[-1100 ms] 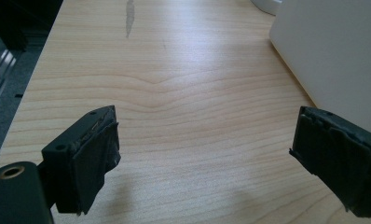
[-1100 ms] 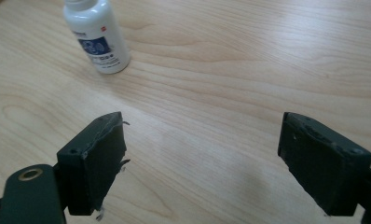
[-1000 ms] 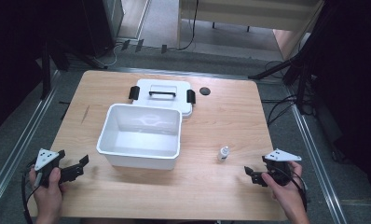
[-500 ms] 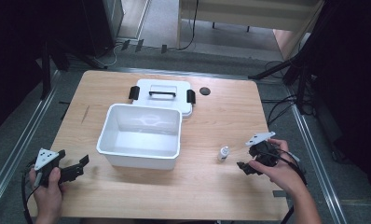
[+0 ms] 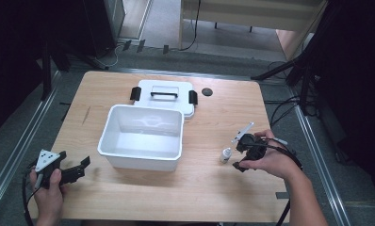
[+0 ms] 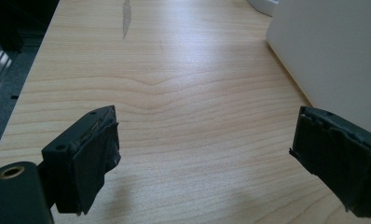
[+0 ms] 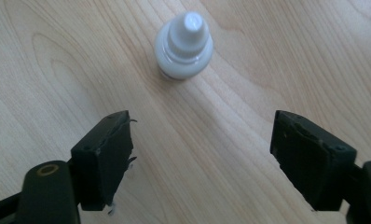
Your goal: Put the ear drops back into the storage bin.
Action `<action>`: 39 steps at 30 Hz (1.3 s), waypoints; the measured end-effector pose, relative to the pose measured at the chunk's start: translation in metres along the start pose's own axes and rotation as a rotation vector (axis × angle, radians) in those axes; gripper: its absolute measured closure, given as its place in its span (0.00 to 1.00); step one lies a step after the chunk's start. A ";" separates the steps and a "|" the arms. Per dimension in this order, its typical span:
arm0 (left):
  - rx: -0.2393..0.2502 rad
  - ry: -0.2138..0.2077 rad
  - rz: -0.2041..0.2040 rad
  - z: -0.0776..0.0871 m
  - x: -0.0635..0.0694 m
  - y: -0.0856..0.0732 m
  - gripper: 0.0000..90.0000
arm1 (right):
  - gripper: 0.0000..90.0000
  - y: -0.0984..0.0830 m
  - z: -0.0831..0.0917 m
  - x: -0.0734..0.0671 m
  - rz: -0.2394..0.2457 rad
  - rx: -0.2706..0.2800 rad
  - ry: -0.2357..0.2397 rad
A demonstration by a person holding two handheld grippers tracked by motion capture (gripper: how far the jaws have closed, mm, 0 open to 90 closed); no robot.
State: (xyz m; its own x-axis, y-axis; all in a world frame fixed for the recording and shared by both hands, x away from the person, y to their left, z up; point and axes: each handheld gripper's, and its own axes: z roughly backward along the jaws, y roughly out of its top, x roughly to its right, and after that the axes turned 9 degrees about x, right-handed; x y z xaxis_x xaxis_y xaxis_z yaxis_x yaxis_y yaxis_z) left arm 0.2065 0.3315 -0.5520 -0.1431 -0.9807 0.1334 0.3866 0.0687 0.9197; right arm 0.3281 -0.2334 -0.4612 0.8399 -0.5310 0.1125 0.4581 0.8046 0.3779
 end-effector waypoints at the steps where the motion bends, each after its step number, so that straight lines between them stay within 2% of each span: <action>1: -0.002 -0.002 -0.001 0.000 0.000 0.000 0.09 | 0.24 0.002 0.000 0.000 0.010 -0.005 -0.001; 4: 0.000 -0.001 0.001 0.000 0.000 0.000 0.09 | 0.29 0.010 -0.002 -0.003 0.026 -0.016 -0.001; 9: -0.002 -0.001 -0.001 0.000 0.000 0.000 0.09 | 0.43 0.022 -0.003 -0.006 0.048 -0.014 0.021; 10: -0.002 -0.001 -0.001 0.000 0.000 0.000 0.09 | 0.43 0.022 -0.003 -0.006 0.048 -0.014 0.021; 11: -0.002 -0.001 -0.001 0.000 0.000 0.000 0.09 | 0.48 0.027 -0.003 -0.006 0.054 -0.020 0.032; 12: -0.002 -0.001 -0.001 0.000 0.000 0.000 0.09 | 0.48 0.027 -0.003 -0.006 0.054 -0.020 0.032; 13: -0.002 -0.001 -0.002 0.000 0.000 0.000 0.09 | 0.53 0.032 -0.003 -0.006 0.051 -0.024 0.041; 16: -0.001 -0.002 -0.002 0.000 0.000 0.000 0.09 | 0.59 0.038 -0.004 -0.005 0.039 -0.021 0.057; 17: -0.001 -0.002 -0.002 0.000 0.000 0.000 0.09 | 0.62 0.040 -0.005 -0.005 0.040 -0.021 0.077; 23: -0.002 -0.003 -0.001 0.000 0.000 0.000 0.09 | 0.75 0.046 -0.012 -0.005 0.049 -0.073 0.087; 30: -0.004 -0.003 -0.002 0.000 0.000 0.000 0.09 | 0.79 0.047 -0.011 -0.003 0.037 -0.063 0.102; 33: -0.004 -0.002 -0.003 -0.001 0.000 0.000 0.09 | 0.80 0.047 -0.010 -0.005 0.076 -0.058 0.087; 39: -0.005 -0.002 -0.005 -0.001 0.001 0.000 0.09 | 0.80 0.049 -0.006 -0.005 0.099 -0.046 0.089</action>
State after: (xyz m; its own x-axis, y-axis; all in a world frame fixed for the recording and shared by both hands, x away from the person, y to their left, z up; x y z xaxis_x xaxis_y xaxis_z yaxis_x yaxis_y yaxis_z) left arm 0.2070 0.3308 -0.5521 -0.1466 -0.9808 0.1289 0.3905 0.0624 0.9185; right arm 0.3481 -0.1896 -0.4483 0.9033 -0.4241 0.0647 0.3826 0.8646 0.3257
